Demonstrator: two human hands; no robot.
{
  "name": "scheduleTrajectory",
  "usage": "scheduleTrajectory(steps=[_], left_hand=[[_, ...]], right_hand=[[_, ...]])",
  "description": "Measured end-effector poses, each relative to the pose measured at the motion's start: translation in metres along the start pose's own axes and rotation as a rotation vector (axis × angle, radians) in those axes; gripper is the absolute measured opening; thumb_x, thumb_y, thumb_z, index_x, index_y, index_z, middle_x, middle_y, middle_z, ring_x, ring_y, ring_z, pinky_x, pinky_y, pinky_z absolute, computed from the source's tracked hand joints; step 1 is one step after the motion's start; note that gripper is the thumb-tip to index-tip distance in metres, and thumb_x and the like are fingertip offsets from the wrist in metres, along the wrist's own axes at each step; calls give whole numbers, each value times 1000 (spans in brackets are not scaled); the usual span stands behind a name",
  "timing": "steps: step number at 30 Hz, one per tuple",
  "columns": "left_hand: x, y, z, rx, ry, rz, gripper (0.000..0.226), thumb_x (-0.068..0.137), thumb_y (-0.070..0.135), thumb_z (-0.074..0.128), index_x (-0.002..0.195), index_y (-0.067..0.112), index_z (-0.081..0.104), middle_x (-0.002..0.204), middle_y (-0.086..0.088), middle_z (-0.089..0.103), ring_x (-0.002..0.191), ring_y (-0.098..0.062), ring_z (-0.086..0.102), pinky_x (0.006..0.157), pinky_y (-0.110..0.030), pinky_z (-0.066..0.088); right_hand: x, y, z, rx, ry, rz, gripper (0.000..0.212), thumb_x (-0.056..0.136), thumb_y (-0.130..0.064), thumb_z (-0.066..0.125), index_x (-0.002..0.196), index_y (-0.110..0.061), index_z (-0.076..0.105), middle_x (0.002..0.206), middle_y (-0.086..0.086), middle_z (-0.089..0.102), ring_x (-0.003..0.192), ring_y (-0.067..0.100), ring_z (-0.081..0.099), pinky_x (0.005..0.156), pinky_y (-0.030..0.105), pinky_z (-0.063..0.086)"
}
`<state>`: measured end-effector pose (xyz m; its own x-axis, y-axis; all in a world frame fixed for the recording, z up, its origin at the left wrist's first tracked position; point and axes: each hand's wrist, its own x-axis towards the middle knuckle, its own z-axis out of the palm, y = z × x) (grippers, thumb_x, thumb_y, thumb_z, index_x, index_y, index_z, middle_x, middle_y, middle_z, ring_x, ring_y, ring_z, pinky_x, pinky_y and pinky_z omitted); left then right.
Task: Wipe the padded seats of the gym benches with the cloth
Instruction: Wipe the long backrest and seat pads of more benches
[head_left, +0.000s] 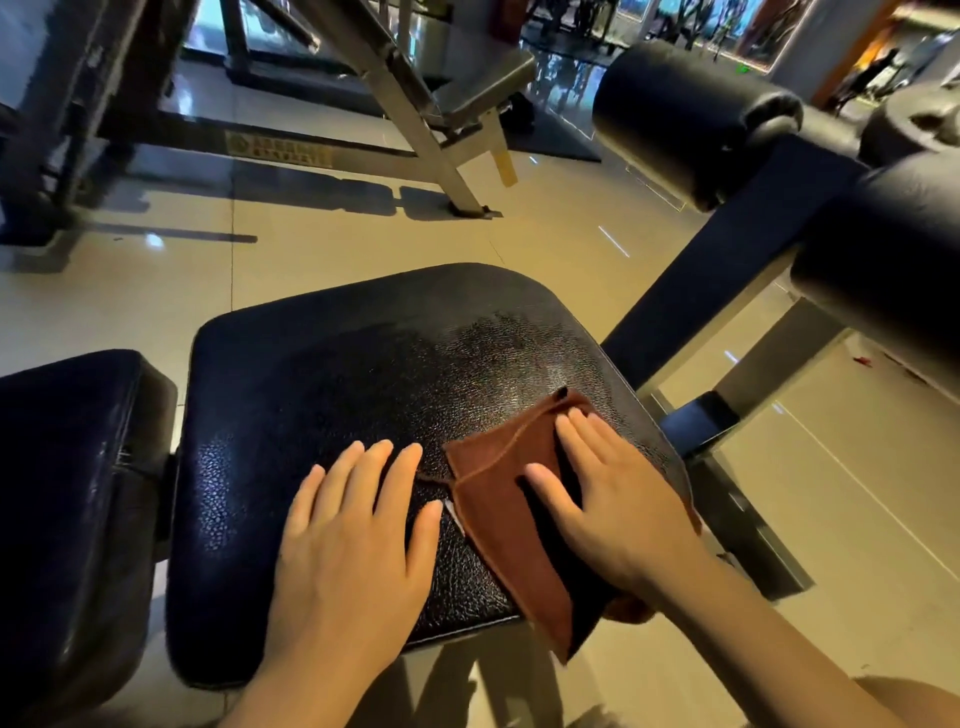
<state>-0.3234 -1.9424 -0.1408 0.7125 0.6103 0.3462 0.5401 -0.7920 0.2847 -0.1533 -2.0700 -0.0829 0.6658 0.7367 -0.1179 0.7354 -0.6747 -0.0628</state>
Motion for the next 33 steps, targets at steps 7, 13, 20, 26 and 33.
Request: scheduleTrajectory(steps=[7, 13, 20, 26, 33], left_hand=[[1, 2, -5, -72, 39, -28, 51, 94, 40, 33, 127, 13, 61, 123, -6, 66, 120, -29, 58, 103, -50, 43], [1, 2, -5, -71, 10, -39, 50, 95, 42, 32, 127, 15, 60, 124, -4, 65, 123, -27, 57, 104, -48, 42], [0, 5, -4, -62, -10, -42, 50, 96, 43, 31, 130, 16, 57, 127, -3, 63, 126, -27, 54, 107, -48, 38], [2, 7, -5, -76, -6, -57, 46, 95, 44, 34, 118, 18, 65, 122, -1, 65, 123, -27, 55, 101, -50, 42], [1, 6, -6, -83, -12, -54, 50, 94, 45, 31, 116, 18, 68, 124, 0, 65, 125, -26, 55, 103, -50, 41]], right_hand=[[104, -2, 6, -32, 65, 58, 75, 100, -61, 17, 157, -13, 9, 165, 6, 4, 151, 20, 2, 122, 38, 0], [4, -21, 19, 70, 120, -109, 81, 93, -68, 11, 157, -17, 16, 164, 0, 10, 151, 15, 4, 120, 30, -6], [-13, -10, 18, 93, 153, -61, 86, 86, -73, -5, 157, -27, 10, 164, -8, 5, 150, 9, -2, 113, 22, -14], [91, 17, 10, 13, 109, -24, 75, 98, -65, 19, 153, -14, 24, 162, 5, 20, 149, 22, 13, 122, 41, 10], [22, 8, 5, 113, 124, -93, 70, 99, -61, 22, 155, -20, 22, 163, -2, 18, 150, 15, 11, 118, 27, -1]])
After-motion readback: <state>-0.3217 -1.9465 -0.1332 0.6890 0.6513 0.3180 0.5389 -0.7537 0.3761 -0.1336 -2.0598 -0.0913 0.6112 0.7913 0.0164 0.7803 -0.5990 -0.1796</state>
